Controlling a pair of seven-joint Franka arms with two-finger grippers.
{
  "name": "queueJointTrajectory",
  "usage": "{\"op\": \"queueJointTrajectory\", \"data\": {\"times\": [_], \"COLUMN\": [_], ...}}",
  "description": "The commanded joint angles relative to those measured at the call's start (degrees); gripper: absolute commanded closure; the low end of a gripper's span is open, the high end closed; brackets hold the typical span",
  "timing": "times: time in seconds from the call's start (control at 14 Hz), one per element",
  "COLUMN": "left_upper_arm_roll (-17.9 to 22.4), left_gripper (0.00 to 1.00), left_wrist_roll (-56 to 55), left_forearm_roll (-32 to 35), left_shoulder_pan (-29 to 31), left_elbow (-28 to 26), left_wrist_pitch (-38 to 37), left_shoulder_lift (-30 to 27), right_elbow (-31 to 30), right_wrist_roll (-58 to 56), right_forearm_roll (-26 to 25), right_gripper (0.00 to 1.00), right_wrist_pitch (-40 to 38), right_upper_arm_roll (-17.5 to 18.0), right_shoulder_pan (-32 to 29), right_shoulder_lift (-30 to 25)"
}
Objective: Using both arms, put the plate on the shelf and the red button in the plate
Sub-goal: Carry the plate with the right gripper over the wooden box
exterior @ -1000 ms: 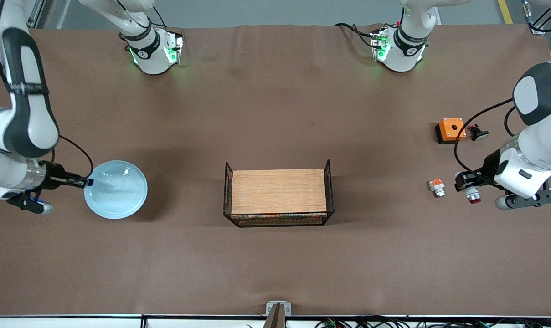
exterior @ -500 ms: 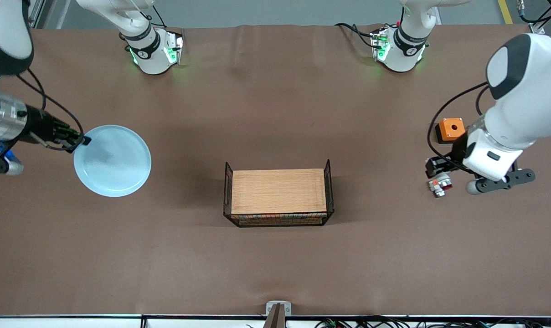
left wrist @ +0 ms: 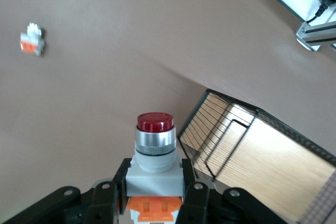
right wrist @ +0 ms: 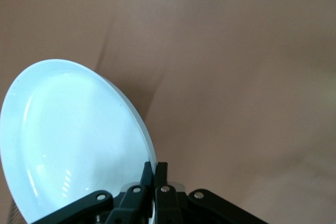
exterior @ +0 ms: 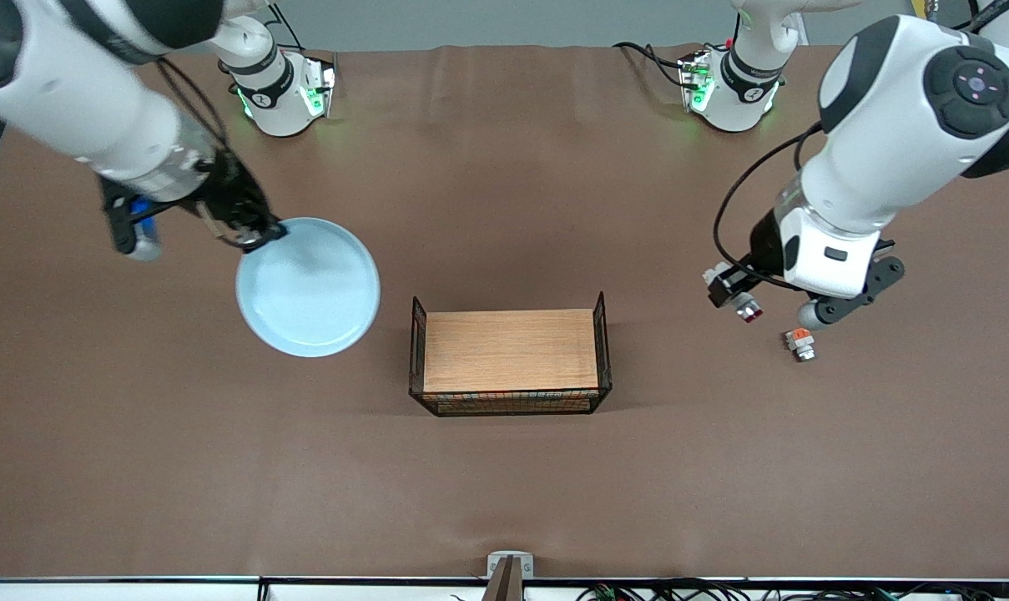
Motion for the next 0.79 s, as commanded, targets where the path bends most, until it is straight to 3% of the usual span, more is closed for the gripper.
{"op": "queueJointTrajectory", "data": {"times": [0.0,0.21,0.71], "left_upper_arm_roll": [-0.88,-0.71,-0.71], "left_gripper": [0.61,0.61,0.61], "left_wrist_roll": [-11.09,-24.2,-32.92], "left_forearm_roll": [-0.44,-0.18,-0.09], "left_shoulder_pan": [-1.01,-3.3,-5.76], "left_elbow": [2.06,3.82,4.0], "left_wrist_pitch": [-0.61,-0.35,1.68], "left_shoulder_lift": [0.79,1.32,3.16], "right_elbow": [-0.09,-0.36,-0.27], "right_wrist_roll": [12.28,23.62,44.03], "right_forearm_roll": [-0.59,-4.1,-13.33], "right_gripper": [1.0,1.0,1.0], "right_wrist_pitch": [5.25,9.83,20.29], "right_upper_arm_roll": [-0.59,-0.59,-0.59], "right_shoulder_pan": [6.1,12.43,21.93], "right_shoulder_lift": [1.8,4.08,13.05]}}
